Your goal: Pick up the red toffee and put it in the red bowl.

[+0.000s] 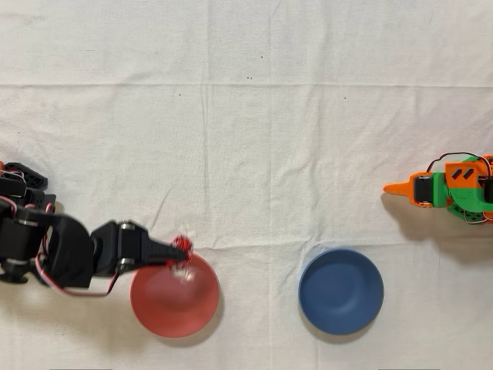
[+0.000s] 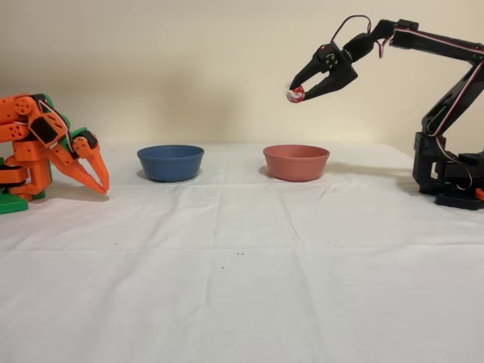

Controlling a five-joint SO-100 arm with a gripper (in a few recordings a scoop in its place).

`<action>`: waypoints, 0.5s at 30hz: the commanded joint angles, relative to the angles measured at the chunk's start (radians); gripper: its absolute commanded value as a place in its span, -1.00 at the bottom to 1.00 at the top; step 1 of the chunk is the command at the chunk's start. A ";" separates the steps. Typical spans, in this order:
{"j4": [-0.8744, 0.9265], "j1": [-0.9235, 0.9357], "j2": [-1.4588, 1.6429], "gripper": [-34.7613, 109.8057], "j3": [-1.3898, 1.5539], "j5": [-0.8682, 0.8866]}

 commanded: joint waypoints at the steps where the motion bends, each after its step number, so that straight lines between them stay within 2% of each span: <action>1: -0.038 0.089 0.015 -0.40 -0.072 -0.023; 8: -0.089 0.186 -0.044 -0.41 -0.054 -0.026; 15: -0.196 0.212 -0.055 -0.41 0.091 -0.034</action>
